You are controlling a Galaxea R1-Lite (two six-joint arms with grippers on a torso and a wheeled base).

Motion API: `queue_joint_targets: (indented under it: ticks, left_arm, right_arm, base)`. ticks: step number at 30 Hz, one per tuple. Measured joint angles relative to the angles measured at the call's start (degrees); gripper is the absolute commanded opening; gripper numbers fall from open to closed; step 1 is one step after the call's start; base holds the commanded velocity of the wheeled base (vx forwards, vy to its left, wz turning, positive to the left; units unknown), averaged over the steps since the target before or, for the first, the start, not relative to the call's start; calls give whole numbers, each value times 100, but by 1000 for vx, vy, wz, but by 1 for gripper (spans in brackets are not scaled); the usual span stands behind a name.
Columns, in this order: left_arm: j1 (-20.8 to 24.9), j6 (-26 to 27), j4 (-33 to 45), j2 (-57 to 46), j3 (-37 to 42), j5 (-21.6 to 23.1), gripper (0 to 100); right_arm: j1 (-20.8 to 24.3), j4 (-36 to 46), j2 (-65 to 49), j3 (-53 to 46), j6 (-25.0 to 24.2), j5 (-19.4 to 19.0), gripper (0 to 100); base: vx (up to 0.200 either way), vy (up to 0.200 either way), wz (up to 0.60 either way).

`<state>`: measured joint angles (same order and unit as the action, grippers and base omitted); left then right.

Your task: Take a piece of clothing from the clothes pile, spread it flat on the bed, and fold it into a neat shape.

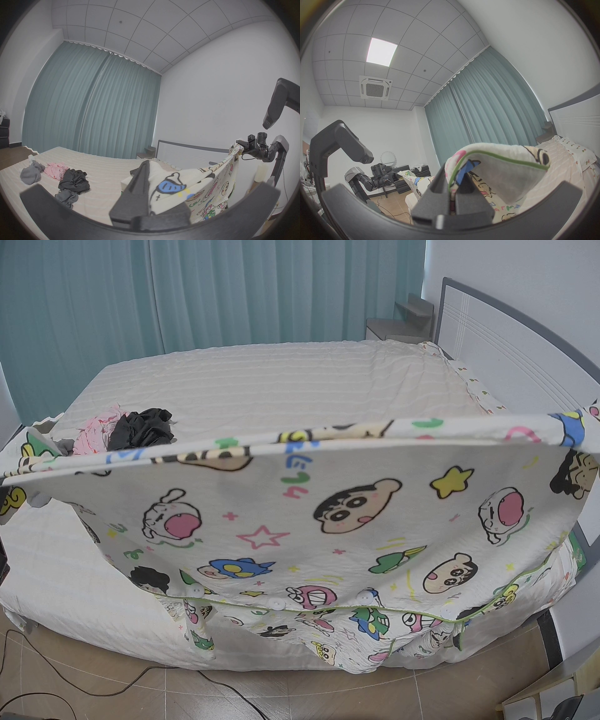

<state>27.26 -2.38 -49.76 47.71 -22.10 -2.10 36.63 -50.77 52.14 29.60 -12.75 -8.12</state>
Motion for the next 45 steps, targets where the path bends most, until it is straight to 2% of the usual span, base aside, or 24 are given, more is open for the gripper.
queue_joint_targets:
  ticks: [3,7,15,19,25,32,39,45]
  left_arm:
    - [7,4,6,-52,2,167,0]
    - [20,-5,110,-185,15,619,0]
    - [24,6,852,-436,22,855,0]
    - [27,15,984,-561,0,984,0]
    - [27,15,1106,-645,-9,1003,0]
    - [24,13,1865,-642,-2,973,0]
    - [-4,-5,2078,-489,-30,836,0]
    - [-24,-18,2087,-127,-17,650,0]
  right_arm:
    - [0,22,-29,-2,0,-20,0]
    - [30,41,-106,-44,-7,-167,0]
    - [71,786,-357,-61,-18,-274,0]
    - [79,1065,-558,-39,-29,-310,0]
    - [79,1251,-727,-24,-52,-327,0]
    - [79,1624,-680,2,-88,-327,0]
    - [40,1736,-421,20,-356,-258,0]
    - [-277,1731,-121,22,-413,-255,0]
  base:
    - [0,0,0]
    - [0,0,0]
    - [0,0,0]
    - [0,0,0]
    - [0,0,0]
    - [0,0,0]
    - [0,0,0]
    - [0,0,0]
